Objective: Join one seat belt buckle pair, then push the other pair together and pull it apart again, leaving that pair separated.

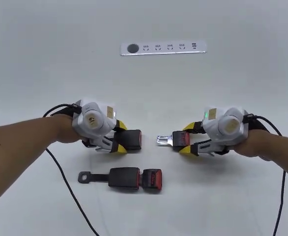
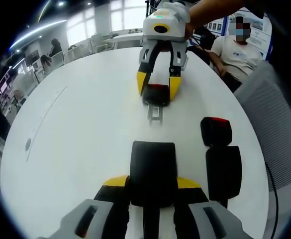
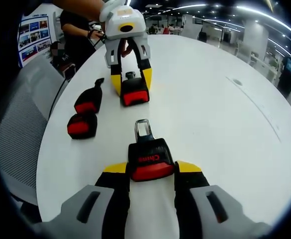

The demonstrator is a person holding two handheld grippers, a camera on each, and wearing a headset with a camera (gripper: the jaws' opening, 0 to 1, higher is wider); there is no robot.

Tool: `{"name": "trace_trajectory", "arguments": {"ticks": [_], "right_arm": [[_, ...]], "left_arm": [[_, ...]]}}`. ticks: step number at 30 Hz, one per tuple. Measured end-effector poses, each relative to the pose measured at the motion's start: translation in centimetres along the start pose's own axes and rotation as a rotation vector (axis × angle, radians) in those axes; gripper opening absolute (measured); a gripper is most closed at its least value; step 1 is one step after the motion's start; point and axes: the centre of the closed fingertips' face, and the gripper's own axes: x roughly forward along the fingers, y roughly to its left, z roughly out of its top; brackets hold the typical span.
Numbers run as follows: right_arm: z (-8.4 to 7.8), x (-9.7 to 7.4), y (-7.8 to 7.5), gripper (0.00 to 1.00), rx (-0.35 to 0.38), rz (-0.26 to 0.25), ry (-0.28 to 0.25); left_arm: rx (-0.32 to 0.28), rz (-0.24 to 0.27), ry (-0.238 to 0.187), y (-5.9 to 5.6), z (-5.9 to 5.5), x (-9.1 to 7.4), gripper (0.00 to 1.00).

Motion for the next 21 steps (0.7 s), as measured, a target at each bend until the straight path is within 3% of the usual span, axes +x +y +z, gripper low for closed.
{"name": "trace_trajectory", "arguments": {"ticks": [21], "right_arm": [[-2.5,-2.8,-0.4,0.34,0.02,-0.016,0.006]], "left_arm": [[-0.008,-0.002,0.005,0.0,-0.1,0.0,0.34]]}}
